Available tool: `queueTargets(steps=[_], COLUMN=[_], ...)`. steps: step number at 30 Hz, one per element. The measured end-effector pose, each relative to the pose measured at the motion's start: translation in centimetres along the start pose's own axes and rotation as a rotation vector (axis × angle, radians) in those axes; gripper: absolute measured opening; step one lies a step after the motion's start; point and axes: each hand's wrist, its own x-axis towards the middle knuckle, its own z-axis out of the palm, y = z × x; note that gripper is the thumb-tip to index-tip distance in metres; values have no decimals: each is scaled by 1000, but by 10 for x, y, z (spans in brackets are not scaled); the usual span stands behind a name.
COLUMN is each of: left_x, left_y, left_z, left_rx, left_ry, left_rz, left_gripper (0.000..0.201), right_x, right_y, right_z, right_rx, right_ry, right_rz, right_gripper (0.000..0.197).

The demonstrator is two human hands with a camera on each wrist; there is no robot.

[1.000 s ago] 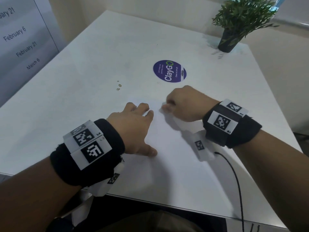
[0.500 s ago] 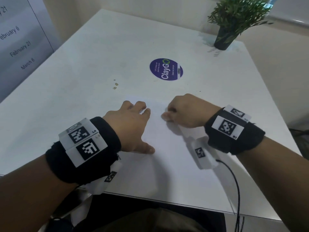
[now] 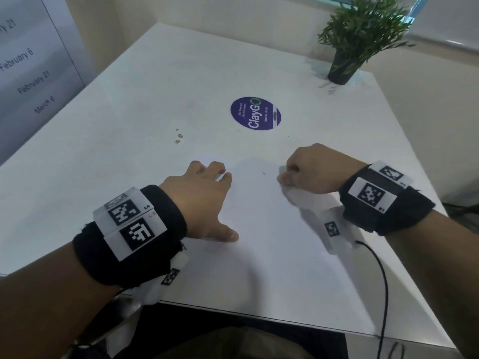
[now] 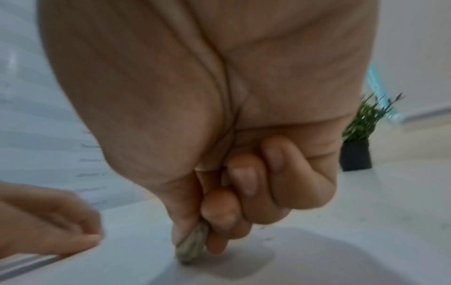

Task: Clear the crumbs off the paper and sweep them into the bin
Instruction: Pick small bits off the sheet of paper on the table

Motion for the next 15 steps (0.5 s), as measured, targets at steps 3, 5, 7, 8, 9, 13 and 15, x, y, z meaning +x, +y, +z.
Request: queueTargets(steps=[3, 5, 7, 8, 9, 13, 15], left_x=[0, 1, 0, 0, 0, -1, -1], left_y=[0, 0, 1, 0, 0, 0, 0], left_z=[-1, -1, -1, -1, -1, -1, -2], left_rx=[1, -2, 5, 12, 15, 7, 12], left_ry=[-2, -5, -3, 2, 5, 1, -4], left_rz=[0, 0, 0, 1, 1, -1, 2], left_gripper=[110, 111, 113, 113, 113, 108, 107], right_x=[-9, -17, -20, -16, -10, 16, 12], right_y=[-1, -23, -43, -45, -41, 22, 44], right_z=[-7, -1, 13, 21, 26, 26, 21], right_rx=[159, 712, 1340, 1537, 1679, 2196, 2299], right_ry=[47, -94, -333, -408, -421, 138, 343], right_rz=[-35, -99, -47, 14, 78, 281, 282], right_gripper=[43, 38, 28, 26, 24, 35, 43])
